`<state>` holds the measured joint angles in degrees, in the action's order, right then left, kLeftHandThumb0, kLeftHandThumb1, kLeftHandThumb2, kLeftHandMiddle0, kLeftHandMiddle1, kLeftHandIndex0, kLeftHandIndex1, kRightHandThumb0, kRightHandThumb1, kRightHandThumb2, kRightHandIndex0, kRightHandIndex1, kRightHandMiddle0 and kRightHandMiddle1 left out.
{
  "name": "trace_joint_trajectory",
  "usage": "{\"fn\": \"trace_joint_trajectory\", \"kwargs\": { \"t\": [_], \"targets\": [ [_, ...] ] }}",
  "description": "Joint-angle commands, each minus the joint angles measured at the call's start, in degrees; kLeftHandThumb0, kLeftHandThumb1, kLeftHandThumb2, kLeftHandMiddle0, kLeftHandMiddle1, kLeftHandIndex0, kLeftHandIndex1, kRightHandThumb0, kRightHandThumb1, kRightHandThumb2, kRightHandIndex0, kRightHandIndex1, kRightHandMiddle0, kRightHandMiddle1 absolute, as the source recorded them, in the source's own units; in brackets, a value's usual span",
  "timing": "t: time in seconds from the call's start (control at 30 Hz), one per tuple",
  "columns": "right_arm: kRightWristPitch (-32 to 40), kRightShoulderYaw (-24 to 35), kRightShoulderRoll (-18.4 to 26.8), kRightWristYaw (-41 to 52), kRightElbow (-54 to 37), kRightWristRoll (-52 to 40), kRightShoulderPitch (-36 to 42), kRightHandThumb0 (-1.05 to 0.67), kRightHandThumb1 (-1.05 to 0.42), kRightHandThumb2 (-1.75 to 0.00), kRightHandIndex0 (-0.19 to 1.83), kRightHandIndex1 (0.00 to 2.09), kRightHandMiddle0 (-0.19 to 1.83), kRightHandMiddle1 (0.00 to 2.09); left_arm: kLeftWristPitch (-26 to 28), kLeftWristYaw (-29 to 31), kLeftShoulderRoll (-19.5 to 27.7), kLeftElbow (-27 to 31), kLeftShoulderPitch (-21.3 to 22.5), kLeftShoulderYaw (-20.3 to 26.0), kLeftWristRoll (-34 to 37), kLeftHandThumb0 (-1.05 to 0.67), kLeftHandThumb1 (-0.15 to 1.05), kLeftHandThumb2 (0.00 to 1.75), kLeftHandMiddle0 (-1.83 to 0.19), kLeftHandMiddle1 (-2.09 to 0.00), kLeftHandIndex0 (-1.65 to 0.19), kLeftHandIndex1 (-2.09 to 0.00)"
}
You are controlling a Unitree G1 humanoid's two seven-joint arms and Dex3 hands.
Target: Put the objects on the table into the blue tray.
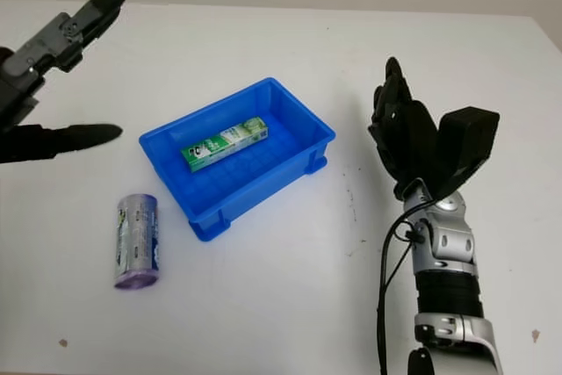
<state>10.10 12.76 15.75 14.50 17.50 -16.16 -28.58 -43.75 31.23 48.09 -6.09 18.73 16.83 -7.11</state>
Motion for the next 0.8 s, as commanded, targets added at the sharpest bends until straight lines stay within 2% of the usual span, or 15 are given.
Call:
{"fn": "trace_joint_trajectory", "kwargs": {
  "t": [0.0, 0.1, 0.2, 0.23, 0.3, 0.4, 0.53, 0.77],
  "targets": [
    [-0.24, 0.48, 0.56, 0.33, -0.46, -0.14, -0.81, -0.8, -1.05, -0.87, -0.19, 0.0, -0.19, 0.0, -15.92, -3.34, 5.39, -8.86, 4.37, -0.09, -7.18, -0.57, 1.05, 0.15, 0.01, -0.06, 0.0, -0.06],
    [-0.86, 0.03, 0.59, 0.19, -0.19, 0.58, -0.86, -0.8, -1.05, -0.87, -0.19, 0.0, -0.19, 0.0, -34.05, -7.41, 9.81, -18.84, 10.88, 0.45, -19.36, -0.55, 1.05, 0.24, 0.02, -0.05, 0.01, -0.05],
    [-1.57, -0.24, 0.14, 0.03, 0.3, 0.83, -1.0, -0.79, -1.05, -0.88, -0.19, 0.0, -0.19, 0.0, -45.38, -8.76, 12.4, -24.7, 17.16, 0.93, -28.37, -0.51, 1.05, 0.35, 0.04, -0.05, 0.03, -0.05],
    [-1.47, -0.38, -0.11, -0.3, 0.31, 1.0, -1.04, -0.79, -1.05, -0.87, -0.19, 0.0, -0.19, 0.0, -47.32, -10.66, 13.18, -25.34, 18.29, 0.93, -31.49, -0.5, 1.05, 0.38, 0.04, -0.05, 0.03, -0.04],
    [-1.57, -0.74, -0.5, -0.72, 0.58, 1.51, -1.14, -0.78, -1.05, -0.87, -0.19, 0.0, -0.19, 0.0, -48.75, -17.17, 15.03, -24.06, 18.63, 0.99, -39.41, -0.5, 1.05, 0.44, 0.03, -0.05, 0.03, -0.05],
    [-2.15, -1.12, -0.86, -0.52, 1.67, 2.11, -1.52, -0.77, -1.05, -0.87, -0.19, 0.0, -0.19, 0.0, -48.75, -28.02, 18.45, -22.44, 16.69, -0.93, -47.97, -0.53, 1.05, 0.41, 0.02, -0.05, 0.02, -0.05],
    [-3.15, -1.81, -0.93, -0.26, 3.06, 3.24, -2.08, -0.75, -1.05, -0.87, -0.19, 0.0, -0.19, 0.0, -48.75, -42.54, 22.53, -20.59, 13.72, -4.18, -55.31, -0.58, 1.05, 0.25, -0.05, -0.06, -0.05, -0.07],
    [-5.84, -2.41, -2.07, -0.89, 6.68, 4.4, -3.54, -0.77, -1.05, -0.84, -0.19, 0.0, -0.19, 0.0, -48.14, -61.85, 25.4, -16.95, 10.37, -6.41, -68.45, -0.52, 1.05, 0.36, 0.0, -0.05, 0.0, -0.04]
  ]
}}
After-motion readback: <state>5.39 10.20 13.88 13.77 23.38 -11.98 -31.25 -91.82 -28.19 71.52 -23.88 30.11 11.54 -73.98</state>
